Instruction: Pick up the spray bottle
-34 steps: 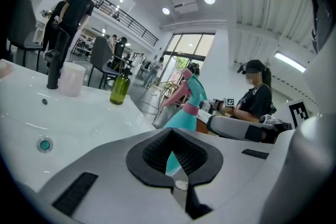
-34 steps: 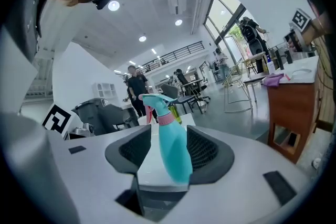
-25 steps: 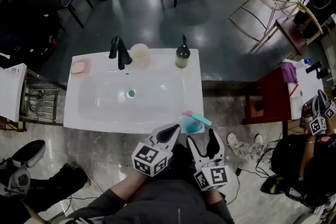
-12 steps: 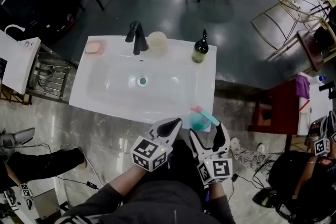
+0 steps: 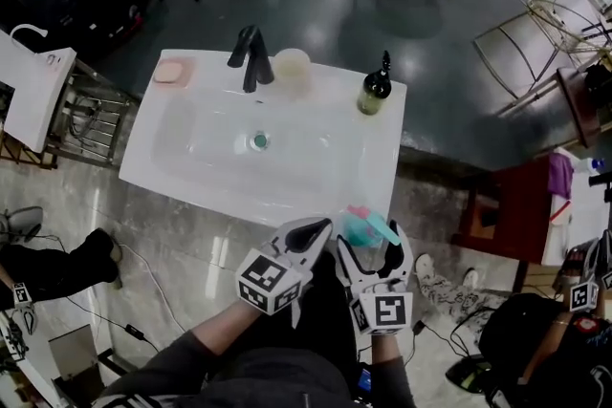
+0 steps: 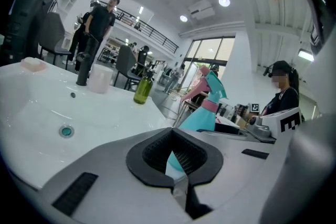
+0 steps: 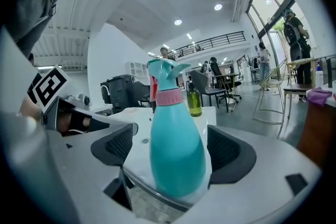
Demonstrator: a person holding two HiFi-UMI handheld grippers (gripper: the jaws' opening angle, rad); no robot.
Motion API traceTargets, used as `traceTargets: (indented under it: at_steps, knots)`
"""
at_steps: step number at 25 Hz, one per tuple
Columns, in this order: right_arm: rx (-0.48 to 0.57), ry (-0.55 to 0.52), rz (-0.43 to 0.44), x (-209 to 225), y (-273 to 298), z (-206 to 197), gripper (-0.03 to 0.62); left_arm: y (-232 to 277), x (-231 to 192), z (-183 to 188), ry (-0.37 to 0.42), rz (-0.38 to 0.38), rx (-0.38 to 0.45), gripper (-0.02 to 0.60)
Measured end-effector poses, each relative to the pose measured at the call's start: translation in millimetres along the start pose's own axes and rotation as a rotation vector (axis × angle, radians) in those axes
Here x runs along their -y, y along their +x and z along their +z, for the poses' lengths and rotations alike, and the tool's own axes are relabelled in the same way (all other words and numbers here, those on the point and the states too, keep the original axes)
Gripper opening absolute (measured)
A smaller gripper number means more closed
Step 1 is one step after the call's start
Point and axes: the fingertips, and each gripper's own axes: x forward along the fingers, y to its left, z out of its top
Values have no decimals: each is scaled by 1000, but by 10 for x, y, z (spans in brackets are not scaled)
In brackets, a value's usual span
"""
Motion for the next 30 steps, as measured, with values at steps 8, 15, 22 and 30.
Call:
traceTargets:
  at_steps: [8, 15, 22, 30]
  knots:
    - [20, -48, 41, 5, 161, -122, 383, 77, -130, -88, -8, 23, 1, 6]
    - [40, -57, 41, 21, 250, -164, 383, 90, -145, -142, -11, 20, 4, 6]
    - [51, -83, 47, 49, 343, -192, 383, 114, -153, -164, -18, 15, 7, 6]
    - [39, -113, 56, 50, 378, -206, 382, 115, -187, -194, -27, 25, 2, 6]
